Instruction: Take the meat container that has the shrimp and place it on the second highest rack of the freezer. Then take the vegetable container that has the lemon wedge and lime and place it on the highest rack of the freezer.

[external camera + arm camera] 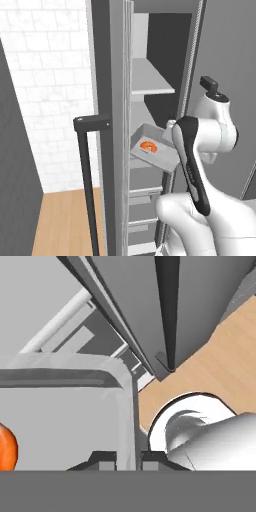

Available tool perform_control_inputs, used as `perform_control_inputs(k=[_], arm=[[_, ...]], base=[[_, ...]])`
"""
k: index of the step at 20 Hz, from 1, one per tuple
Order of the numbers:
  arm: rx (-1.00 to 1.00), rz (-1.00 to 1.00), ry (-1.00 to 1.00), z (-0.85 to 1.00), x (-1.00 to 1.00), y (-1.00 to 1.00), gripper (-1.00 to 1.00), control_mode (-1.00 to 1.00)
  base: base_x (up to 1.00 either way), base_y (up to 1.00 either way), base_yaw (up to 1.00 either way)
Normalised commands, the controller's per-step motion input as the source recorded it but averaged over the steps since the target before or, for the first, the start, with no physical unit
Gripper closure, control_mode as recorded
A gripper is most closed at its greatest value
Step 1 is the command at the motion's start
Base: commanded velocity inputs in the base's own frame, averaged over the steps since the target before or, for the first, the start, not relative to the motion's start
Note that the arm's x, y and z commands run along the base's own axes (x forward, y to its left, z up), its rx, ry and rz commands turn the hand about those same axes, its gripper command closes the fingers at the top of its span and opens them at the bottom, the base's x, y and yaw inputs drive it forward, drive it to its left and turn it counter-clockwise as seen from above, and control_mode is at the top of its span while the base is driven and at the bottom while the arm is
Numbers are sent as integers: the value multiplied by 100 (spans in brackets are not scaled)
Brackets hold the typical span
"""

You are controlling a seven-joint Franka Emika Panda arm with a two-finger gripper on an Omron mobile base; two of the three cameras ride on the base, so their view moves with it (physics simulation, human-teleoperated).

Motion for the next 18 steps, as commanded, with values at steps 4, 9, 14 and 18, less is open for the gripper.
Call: perform_control_inputs(k=[4,9,14,18], arm=[[9,-58,1,-65,46,36,100,-100],[13,-29,-1,-14,48,11,100,-100],[13,-14,-1,-14,62,0,100,-100],[18,-6,0,-7,69,0,100,-100]], base=[[0,0,0],[0,0,0],[0,0,0],[0,0,0]])
